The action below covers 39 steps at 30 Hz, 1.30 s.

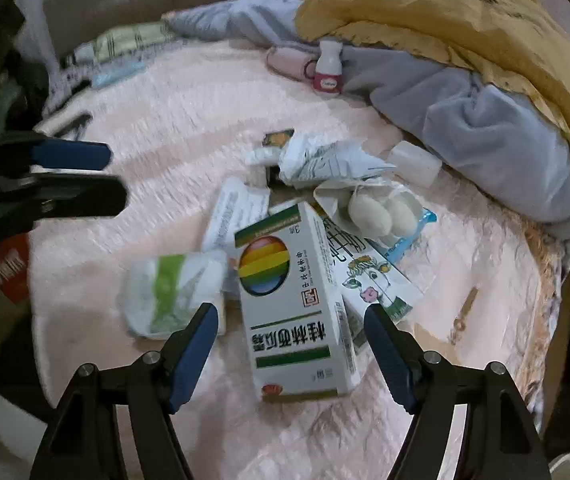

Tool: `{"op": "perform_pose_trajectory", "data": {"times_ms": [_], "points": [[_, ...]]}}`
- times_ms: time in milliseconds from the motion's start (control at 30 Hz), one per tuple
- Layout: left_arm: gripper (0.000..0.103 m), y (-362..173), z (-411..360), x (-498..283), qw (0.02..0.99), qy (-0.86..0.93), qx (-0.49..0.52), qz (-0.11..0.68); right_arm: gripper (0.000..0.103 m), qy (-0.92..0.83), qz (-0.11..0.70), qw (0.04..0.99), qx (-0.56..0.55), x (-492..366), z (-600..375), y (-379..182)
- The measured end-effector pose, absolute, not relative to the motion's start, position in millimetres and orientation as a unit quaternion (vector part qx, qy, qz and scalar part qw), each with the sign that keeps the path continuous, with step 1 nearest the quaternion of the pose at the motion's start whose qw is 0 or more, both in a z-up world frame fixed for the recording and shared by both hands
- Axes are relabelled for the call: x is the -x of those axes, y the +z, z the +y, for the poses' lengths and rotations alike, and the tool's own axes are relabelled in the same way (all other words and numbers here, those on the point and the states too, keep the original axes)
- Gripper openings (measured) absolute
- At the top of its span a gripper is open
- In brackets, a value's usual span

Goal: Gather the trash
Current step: 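Return both tools to the bed and grasp the rainbow medicine box with the right gripper, then grasp the white-green plastic bag with the left gripper, then carry the medicine box in the right gripper over the bucket while the left gripper carries the bag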

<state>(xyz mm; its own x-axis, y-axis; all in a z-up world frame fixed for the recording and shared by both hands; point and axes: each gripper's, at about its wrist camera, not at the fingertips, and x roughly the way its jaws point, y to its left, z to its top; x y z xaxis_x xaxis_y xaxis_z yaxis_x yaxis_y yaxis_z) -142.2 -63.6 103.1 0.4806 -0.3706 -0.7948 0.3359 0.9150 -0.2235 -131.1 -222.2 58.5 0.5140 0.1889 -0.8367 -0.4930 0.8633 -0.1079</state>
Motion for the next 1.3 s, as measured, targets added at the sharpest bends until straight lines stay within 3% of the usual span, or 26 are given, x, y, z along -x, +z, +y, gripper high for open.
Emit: {"op": "perform_pose_trajectory", "data": {"times_ms": [233, 533, 600, 667, 767, 900, 1033, 1300], "points": [[0.065, 63, -89, 143, 0.815, -0.266, -0.013, 0.514, 0.054, 0.178, 0.451, 0.869, 0.099, 152, -267, 68], [0.065, 43, -118, 143, 0.815, -0.259, -0.063, 0.514, 0.055, 0.119, 0.487, 0.865, 0.003, 198, -346, 61], [0.061, 42, -119, 141, 0.815, -0.253, -0.058, 0.518, 0.055, 0.115, 0.480, 0.869, -0.008, 200, -348, 60], [0.039, 41, -117, 140, 0.813, -0.253, -0.048, 0.523, 0.056, 0.110, 0.478, 0.872, -0.004, 197, -345, 58], [0.030, 45, -116, 144, 0.810, -0.253, -0.038, 0.527, 0.056, 0.106, 0.487, 0.867, 0.009, 189, -336, 49], [0.029, 61, -119, 156, 0.817, -0.263, -0.039, 0.511, 0.050, 0.103, 0.473, 0.875, 0.016, 191, -332, 48], [0.029, 82, -130, 160, 0.822, -0.281, -0.029, 0.494, 0.050, 0.107, 0.453, 0.884, -0.030, 196, -344, 63], [0.029, 104, -166, 162, 0.818, -0.317, -0.011, 0.480, 0.050, 0.080, 0.431, 0.899, -0.013, 216, -352, 86]]}}
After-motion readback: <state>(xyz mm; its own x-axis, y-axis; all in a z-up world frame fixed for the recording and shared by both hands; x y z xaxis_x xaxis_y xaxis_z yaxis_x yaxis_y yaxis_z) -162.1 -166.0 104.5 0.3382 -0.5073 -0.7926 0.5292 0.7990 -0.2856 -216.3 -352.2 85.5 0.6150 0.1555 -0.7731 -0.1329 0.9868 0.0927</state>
